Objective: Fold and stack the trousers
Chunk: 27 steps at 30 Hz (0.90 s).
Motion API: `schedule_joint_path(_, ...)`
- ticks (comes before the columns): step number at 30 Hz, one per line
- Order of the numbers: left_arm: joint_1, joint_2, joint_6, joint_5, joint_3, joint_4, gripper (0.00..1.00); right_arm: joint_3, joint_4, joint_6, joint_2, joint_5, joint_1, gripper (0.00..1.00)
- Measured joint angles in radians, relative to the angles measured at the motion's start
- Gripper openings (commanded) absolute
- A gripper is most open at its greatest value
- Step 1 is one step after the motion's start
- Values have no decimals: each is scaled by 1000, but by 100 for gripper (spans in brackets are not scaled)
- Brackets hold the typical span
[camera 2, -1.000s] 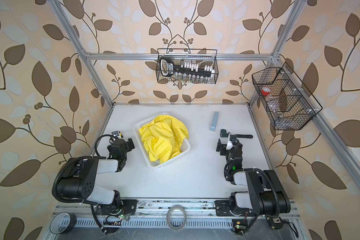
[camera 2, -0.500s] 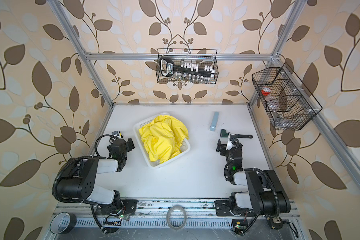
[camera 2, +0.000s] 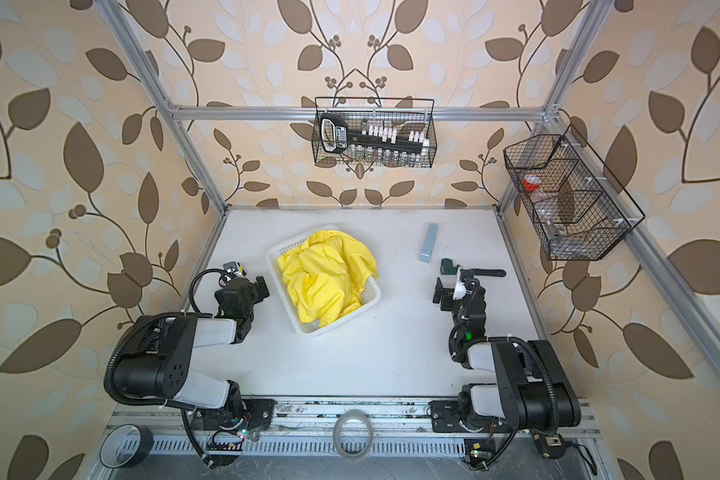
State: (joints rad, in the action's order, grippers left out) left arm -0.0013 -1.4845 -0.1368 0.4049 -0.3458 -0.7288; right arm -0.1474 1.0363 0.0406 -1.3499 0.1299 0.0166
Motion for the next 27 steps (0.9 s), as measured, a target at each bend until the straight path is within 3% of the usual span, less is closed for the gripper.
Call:
schedule_joint_path(5,0,0,0,0,-1,0,99,-2,-25,0,23,0,0,100)
schedule_joint_path(11,-5,36,5,5,-5,51,99,-46,-190,-8,255,8,17,100)
schedule_joint_path(19,-7,287,-109,48,-280,479,99,-209,-423,9,482,-61,60,100)
schedule_joint_path(23,-24,288,-200,34,-483,740,99,-313,-562,15,503,-130,105,100)
schedule_joint_path(27,-40,269,-278,-69,-657,996,99,-441,-734,23,481,-210,166,100)
